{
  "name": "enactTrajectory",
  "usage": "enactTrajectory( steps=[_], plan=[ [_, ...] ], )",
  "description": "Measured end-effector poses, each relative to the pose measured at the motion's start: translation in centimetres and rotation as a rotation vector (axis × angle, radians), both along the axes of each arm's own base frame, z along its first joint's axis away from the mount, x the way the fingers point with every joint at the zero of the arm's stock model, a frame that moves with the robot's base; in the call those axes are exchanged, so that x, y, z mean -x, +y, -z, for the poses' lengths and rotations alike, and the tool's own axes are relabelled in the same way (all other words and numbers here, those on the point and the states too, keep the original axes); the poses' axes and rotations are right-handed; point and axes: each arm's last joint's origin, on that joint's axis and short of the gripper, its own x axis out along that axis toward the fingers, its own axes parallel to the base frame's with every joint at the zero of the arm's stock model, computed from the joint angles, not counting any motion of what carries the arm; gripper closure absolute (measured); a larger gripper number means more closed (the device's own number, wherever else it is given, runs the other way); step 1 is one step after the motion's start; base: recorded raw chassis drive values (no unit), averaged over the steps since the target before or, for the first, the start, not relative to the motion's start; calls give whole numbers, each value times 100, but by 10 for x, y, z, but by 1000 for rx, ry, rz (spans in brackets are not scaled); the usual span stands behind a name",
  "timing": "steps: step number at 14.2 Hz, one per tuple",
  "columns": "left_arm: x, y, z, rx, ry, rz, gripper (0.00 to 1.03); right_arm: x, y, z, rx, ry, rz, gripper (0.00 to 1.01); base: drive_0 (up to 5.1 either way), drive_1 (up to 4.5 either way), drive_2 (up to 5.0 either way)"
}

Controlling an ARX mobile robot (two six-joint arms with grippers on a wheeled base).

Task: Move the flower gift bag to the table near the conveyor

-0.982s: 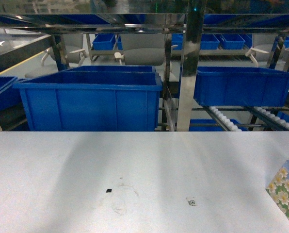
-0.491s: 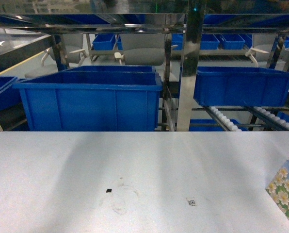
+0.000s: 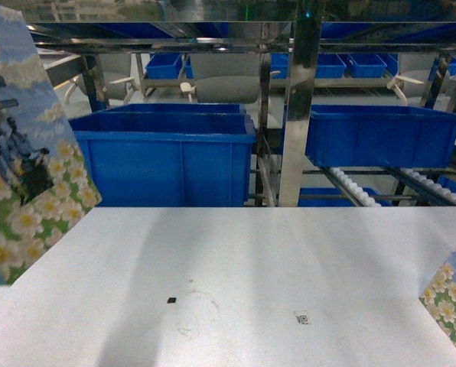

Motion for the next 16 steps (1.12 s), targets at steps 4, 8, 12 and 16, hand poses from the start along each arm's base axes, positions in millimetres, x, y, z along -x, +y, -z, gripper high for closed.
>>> enactTrajectory(
  steps=[4, 8, 12, 16],
  plan=[
    [-31, -3, 22, 43, 32, -27, 101, 0, 0, 0, 0, 0, 0, 3, 0, 0, 0],
    [-42, -4, 27, 58, 52, -21, 101, 0, 0, 0, 0, 0, 0, 3, 0, 0, 0],
    [-46, -7, 33, 51, 81, 1, 101, 0, 0, 0, 0, 0, 0, 3, 0, 0, 0],
    [-60, -26, 57, 69, 174, 142, 101, 0, 0, 0, 0, 0, 0, 3, 0, 0, 0]
  ],
)
